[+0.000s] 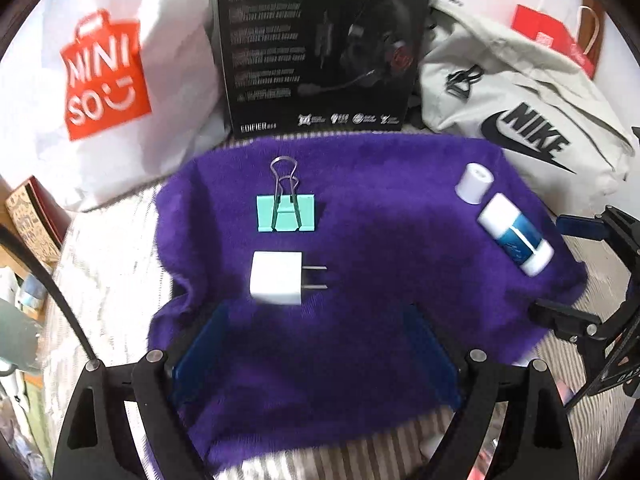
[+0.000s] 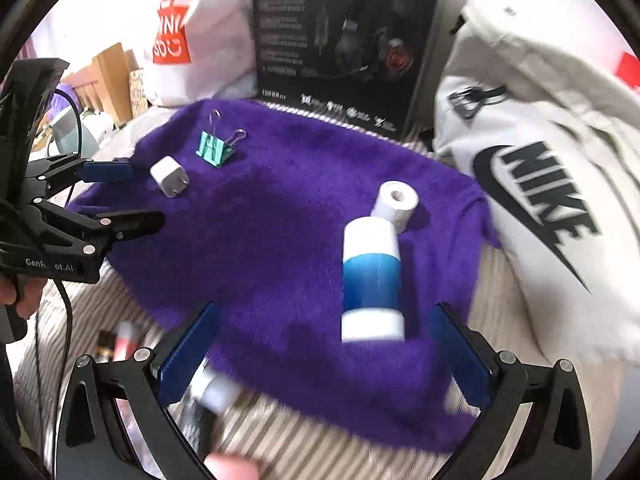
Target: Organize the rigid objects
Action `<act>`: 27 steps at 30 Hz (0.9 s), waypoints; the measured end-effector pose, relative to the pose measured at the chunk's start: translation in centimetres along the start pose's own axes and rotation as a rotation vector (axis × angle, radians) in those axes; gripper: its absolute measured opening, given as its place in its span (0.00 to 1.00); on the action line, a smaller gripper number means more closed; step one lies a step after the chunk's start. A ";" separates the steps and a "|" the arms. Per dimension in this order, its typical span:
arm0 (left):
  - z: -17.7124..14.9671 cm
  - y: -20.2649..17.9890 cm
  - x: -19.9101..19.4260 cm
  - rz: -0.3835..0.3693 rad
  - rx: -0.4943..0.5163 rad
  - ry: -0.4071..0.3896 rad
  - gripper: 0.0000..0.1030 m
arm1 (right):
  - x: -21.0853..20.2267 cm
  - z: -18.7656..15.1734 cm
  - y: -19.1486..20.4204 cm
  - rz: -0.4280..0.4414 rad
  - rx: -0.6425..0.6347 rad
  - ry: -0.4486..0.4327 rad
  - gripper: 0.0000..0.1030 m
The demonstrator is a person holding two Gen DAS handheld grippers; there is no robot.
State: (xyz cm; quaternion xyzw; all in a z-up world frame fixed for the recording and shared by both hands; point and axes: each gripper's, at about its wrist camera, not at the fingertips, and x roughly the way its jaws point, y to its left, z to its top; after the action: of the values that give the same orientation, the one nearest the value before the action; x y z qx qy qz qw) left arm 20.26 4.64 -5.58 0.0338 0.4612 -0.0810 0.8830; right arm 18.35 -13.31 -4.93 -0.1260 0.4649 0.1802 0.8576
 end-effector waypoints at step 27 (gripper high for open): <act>-11.6 -4.1 -4.3 0.082 -0.035 0.062 0.89 | -9.6 -12.9 0.2 0.038 0.289 -0.004 1.00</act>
State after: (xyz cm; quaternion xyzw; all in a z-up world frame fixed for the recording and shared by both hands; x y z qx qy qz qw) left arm 7.74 2.62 -8.67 0.0398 0.4878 -0.0357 0.8713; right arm 3.78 -19.95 -3.71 0.0081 0.4865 0.1279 0.8642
